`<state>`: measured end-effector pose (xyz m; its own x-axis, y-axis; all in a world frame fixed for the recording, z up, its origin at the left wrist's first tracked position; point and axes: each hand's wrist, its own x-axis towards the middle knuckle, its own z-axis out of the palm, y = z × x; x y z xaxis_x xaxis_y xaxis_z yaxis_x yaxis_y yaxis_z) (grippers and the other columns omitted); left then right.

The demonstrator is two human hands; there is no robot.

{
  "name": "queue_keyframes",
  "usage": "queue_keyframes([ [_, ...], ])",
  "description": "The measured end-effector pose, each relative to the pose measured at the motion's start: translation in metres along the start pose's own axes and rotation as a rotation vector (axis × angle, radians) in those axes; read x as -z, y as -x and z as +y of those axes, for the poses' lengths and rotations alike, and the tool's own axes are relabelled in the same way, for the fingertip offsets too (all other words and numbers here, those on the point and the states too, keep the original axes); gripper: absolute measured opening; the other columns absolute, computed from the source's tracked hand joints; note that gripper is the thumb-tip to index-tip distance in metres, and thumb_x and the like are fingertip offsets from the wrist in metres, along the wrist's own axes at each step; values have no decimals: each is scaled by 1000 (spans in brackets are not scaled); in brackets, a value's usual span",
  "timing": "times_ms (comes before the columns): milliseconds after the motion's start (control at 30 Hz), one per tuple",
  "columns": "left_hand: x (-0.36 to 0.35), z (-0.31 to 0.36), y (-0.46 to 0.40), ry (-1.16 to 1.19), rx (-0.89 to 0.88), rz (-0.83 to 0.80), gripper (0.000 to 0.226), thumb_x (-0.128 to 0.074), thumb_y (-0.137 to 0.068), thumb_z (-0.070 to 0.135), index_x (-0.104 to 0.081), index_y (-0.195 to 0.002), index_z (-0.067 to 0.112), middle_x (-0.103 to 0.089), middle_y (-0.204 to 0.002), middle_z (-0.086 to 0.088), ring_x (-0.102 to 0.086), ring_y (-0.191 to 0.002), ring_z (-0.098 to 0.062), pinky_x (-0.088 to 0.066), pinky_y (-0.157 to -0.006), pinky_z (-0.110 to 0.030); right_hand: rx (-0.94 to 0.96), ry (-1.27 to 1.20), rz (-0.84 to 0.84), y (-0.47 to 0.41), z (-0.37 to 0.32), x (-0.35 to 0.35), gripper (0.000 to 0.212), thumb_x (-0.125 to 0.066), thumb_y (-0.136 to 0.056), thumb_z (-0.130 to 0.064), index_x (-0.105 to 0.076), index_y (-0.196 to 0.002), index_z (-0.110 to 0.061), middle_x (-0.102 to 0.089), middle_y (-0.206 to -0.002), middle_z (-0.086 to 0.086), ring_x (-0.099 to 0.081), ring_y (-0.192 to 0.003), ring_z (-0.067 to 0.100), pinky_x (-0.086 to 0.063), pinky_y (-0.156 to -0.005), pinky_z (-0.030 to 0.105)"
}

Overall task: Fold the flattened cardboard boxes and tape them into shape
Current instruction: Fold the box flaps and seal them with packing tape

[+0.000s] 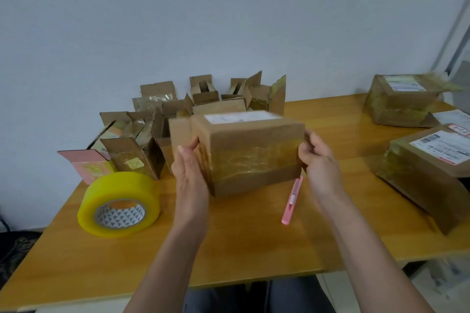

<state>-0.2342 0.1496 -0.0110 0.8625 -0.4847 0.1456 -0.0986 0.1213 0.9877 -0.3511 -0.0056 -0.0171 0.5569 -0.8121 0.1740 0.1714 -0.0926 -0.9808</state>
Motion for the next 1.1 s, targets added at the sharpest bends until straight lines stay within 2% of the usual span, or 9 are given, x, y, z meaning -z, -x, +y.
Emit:
queue_keyframes([
  [100, 0, 3, -4, 19, -19, -23, 77, -50, -56, 95, -52, -119, 51, -39, -141, 1, -46, -127, -21, -49, -100, -52, -23, -122, -20, -8, 4, 5, 46, -39, -93, 9, -59, -117, -25, -71, -111, -12, -62, -110, 7, -48, -85, 22],
  [167, -4, 5, -4, 77, 22, -83, 80, -65, -55, 84, -46, -123, 47, -41, -139, 2, -49, -123, -22, -51, -98, -53, -46, -175, -26, -9, 10, 5, 29, -50, -98, -12, -55, -125, -22, -70, -111, -11, -63, -103, 4, -49, -81, 23],
  [267, -8, 1, -4, 173, 107, -93, 97, -73, -53, 56, -26, -137, 45, -45, -137, 3, -51, -118, -16, -46, -103, -48, -90, -184, -19, -11, 16, 2, 56, -63, -83, -45, -49, -133, -23, -67, -117, -8, -63, -109, 7, -51, -91, 27],
  [367, -6, -6, -9, 195, 138, -87, 115, -77, -53, 45, -14, -149, 41, -44, -143, 5, -48, -126, -15, -47, -98, -36, -135, -177, -13, -12, 25, 2, 45, -63, -90, -31, -52, -133, -21, -68, -117, -7, -62, -114, 11, -48, -93, 25],
  [500, -6, -15, -15, 121, 24, -122, 74, -74, -75, 15, -40, -139, 34, -58, -123, 20, -59, -112, -1, -55, -76, -22, -182, 117, -41, -12, 41, -4, 45, -49, -102, -26, -42, -146, -30, -43, -147, -11, -38, -136, 10, -34, -114, 39],
  [633, -9, -33, -22, -86, -34, -120, 43, -61, -92, 1, -59, -126, 27, -67, -115, 12, -63, -109, -5, -57, -82, -23, -121, 217, -25, -7, 29, -19, 42, -30, -102, -50, -41, -142, -42, -33, -143, -15, -27, -140, 10, -27, -113, 32],
  [833, -15, -39, -21, -150, 38, -173, 50, -56, -95, 7, -48, -140, 28, -59, -121, 14, -57, -112, -9, -56, -91, -33, -19, 164, -270, 0, 22, -11, 96, -29, -50, -102, -6, -138, -72, -9, -161, -23, -15, -137, 2, -27, -109, 41],
  [1000, -22, -33, -22, -187, 18, -230, 50, -60, -94, 6, -50, -139, 25, -59, -122, 11, -57, -115, -13, -57, -90, -34, 109, 268, -251, 4, 17, -9, 57, -57, -83, -60, -19, -122, -78, -35, -142, -28, -41, -128, -1, -44, -97, 21],
  [1100, -31, -25, -26, -234, -11, -287, 58, -63, -91, 2, -48, -141, 28, -56, -126, 14, -54, -121, -13, -53, -98, -38, 153, 311, -116, 3, 14, -4, 38, -53, -94, -44, -33, -124, -56, -54, -125, -17, -53, -114, 0, -49, -87, 19],
])
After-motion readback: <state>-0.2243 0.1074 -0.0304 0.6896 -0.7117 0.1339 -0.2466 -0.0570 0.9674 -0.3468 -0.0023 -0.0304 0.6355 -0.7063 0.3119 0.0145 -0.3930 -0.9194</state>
